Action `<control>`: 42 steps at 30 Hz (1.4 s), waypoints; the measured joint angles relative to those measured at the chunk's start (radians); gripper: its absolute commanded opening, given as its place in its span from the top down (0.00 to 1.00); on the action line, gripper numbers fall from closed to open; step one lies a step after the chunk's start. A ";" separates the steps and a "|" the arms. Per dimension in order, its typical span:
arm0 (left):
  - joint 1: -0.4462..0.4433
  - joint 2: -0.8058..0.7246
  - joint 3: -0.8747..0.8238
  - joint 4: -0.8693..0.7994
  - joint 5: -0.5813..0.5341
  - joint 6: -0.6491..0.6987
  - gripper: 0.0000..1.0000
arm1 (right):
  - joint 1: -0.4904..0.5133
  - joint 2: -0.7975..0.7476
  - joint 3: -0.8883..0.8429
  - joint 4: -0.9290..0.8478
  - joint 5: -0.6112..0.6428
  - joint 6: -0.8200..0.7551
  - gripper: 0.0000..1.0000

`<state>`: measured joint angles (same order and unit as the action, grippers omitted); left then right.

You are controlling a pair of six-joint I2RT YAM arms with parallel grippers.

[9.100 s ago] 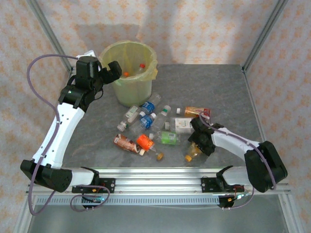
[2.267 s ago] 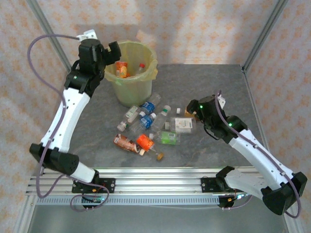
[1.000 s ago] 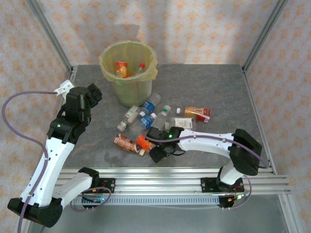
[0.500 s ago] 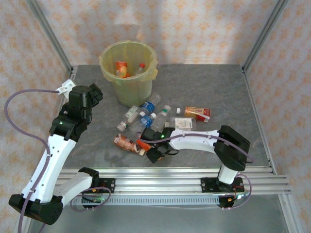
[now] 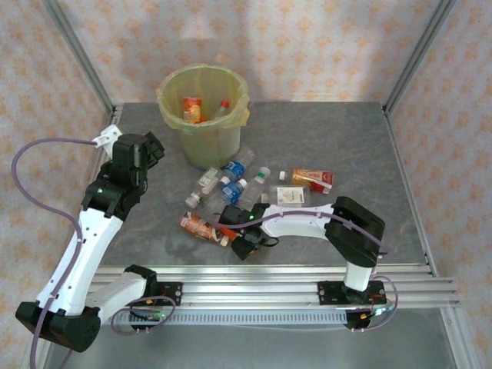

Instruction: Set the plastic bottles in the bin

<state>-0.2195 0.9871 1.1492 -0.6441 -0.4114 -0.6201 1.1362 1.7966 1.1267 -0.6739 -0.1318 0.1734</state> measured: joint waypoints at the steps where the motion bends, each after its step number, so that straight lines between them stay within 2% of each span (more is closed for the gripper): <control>1: 0.000 0.000 0.000 0.000 -0.001 0.000 0.00 | 0.000 0.004 0.002 0.002 0.000 -0.004 0.32; 7: 0.000 0.000 0.000 0.000 -0.015 0.000 0.00 | 0.000 0.019 0.008 0.006 -0.006 -0.018 0.38; 13: 0.000 0.000 0.000 0.000 -0.017 0.000 0.00 | 0.003 0.028 0.018 0.006 -0.023 -0.028 0.55; 21: 0.000 0.000 0.000 0.000 -0.017 0.000 0.00 | 0.004 0.027 0.018 0.005 -0.018 -0.033 0.65; 27: 0.000 0.000 0.000 0.000 -0.016 0.000 0.00 | 0.004 -0.002 0.018 -0.006 0.008 -0.033 0.67; 34: 0.000 0.000 0.000 0.000 -0.009 0.005 0.00 | 0.004 -0.135 0.018 -0.015 0.032 -0.032 0.68; 42: 0.000 0.010 0.017 0.019 0.141 0.072 0.00 | -0.016 -0.302 0.021 -0.010 0.063 -0.028 0.68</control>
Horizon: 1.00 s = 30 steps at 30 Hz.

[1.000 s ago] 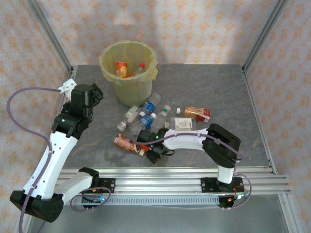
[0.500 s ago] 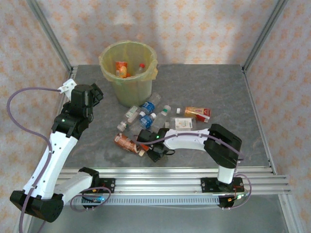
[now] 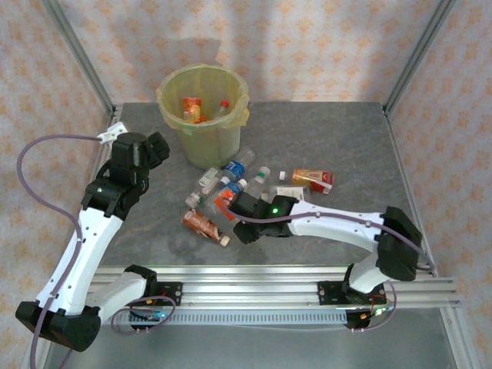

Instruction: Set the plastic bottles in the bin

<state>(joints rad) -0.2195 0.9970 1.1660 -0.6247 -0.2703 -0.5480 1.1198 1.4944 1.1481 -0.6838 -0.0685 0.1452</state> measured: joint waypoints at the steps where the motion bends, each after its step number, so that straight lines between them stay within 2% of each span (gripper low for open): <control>1: 0.000 0.005 0.005 0.009 0.029 0.010 0.00 | -0.013 -0.027 0.000 0.010 -0.003 0.000 0.68; 7: 0.000 0.033 0.011 0.079 0.244 0.075 0.00 | -0.120 -0.171 -0.013 0.126 -0.029 0.003 0.67; 13: 0.000 0.058 0.011 0.200 0.531 0.110 0.00 | -0.211 -0.249 -0.031 0.256 -0.068 -0.006 0.67; 19: 0.000 0.080 0.010 0.374 0.814 0.098 0.00 | -0.310 -0.284 -0.045 0.380 -0.168 -0.012 0.66; 25: -0.016 0.113 0.012 0.495 0.987 0.078 0.00 | -0.338 -0.285 -0.045 0.499 -0.309 -0.012 0.65; 30: -0.100 0.160 0.077 0.492 1.049 0.120 0.00 | -0.337 -0.278 -0.044 0.552 -0.393 -0.012 0.65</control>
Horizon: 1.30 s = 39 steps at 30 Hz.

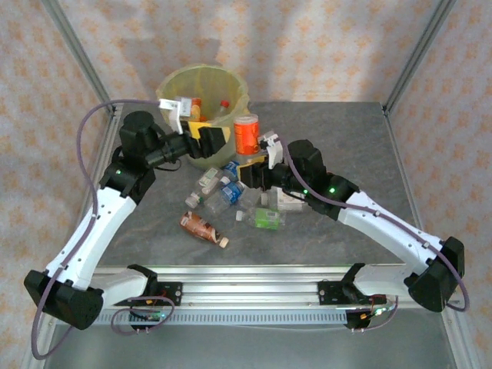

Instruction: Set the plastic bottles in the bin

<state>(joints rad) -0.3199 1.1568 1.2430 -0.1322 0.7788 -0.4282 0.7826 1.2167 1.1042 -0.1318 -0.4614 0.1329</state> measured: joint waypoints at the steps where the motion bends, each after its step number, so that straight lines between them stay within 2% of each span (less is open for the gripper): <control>1: -0.020 0.009 0.018 -0.002 0.007 0.013 0.00 | 0.000 0.006 0.002 0.008 -0.016 0.000 0.65; 5: -0.066 0.028 0.073 -0.010 0.026 0.041 0.00 | 0.000 0.030 0.004 0.031 -0.063 0.004 0.64; 17: -0.067 0.139 0.155 -0.047 0.030 0.029 0.00 | 0.000 0.039 0.005 0.082 -0.156 0.024 0.63; 23: -0.067 0.153 0.158 -0.047 0.068 0.026 0.08 | 0.000 0.039 0.005 0.109 -0.168 0.031 0.63; 26: -0.073 0.153 0.166 -0.057 0.083 0.030 0.15 | 0.000 0.041 0.006 0.117 -0.169 0.031 0.63; 31: -0.086 0.153 0.170 -0.067 0.104 0.040 0.36 | 0.000 0.057 0.014 0.121 -0.176 0.031 0.62; 36: -0.086 0.153 0.177 -0.077 0.096 0.061 0.62 | 0.000 0.059 0.019 0.121 -0.182 0.039 0.54; 39: -0.086 0.153 0.184 -0.084 0.089 0.064 0.64 | 0.000 0.059 0.022 0.124 -0.182 0.039 0.42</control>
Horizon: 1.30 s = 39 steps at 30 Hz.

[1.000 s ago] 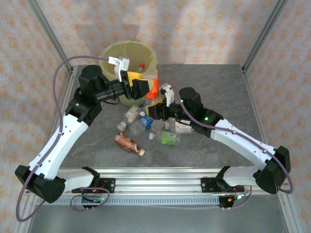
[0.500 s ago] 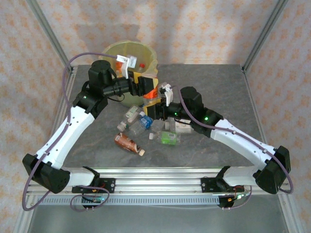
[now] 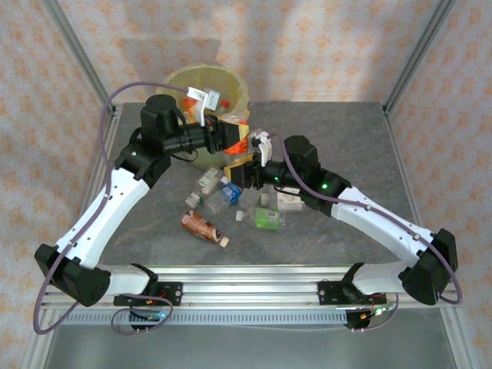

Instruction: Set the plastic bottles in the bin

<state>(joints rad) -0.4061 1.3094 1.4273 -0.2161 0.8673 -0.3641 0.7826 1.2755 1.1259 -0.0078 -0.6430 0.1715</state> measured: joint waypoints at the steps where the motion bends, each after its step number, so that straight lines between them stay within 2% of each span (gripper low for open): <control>1: 0.000 0.000 0.001 -0.002 -0.004 0.000 0.64 | 0.000 0.000 0.000 0.001 0.003 -0.003 0.35; 3: 0.000 0.000 0.001 -0.005 -0.012 0.000 0.64 | 0.000 0.000 0.000 -0.003 0.019 -0.004 0.12; 5: 0.000 0.000 0.008 -0.013 -0.026 0.005 0.64 | 0.000 -0.001 0.000 -0.011 0.044 -0.006 0.01; 9: 0.000 0.000 0.035 -0.034 -0.093 0.040 0.64 | 0.000 -0.009 0.000 -0.037 0.093 -0.008 0.01; 16: 0.000 -0.001 0.119 -0.060 -0.293 0.130 0.63 | 0.000 -0.076 -0.001 -0.092 0.189 -0.007 0.01; 21: 0.000 0.023 0.196 -0.041 -0.507 0.211 0.63 | 0.000 -0.133 -0.008 -0.127 0.263 0.007 0.01; 27: 0.011 0.159 0.319 0.003 -0.750 0.262 0.63 | 0.000 -0.150 -0.011 -0.169 0.324 0.026 0.01; 33: 0.071 0.336 0.448 0.014 -0.850 0.253 0.63 | 0.000 -0.164 -0.021 -0.202 0.397 0.046 0.01; 39: 0.121 0.501 0.572 0.013 -0.884 0.230 0.63 | 0.000 -0.194 -0.029 -0.221 0.473 0.069 0.01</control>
<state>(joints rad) -0.2855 1.8103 1.9995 -0.2031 -0.0166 -0.1337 0.7826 1.0813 1.0973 -0.2287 -0.1699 0.2401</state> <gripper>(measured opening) 0.452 0.990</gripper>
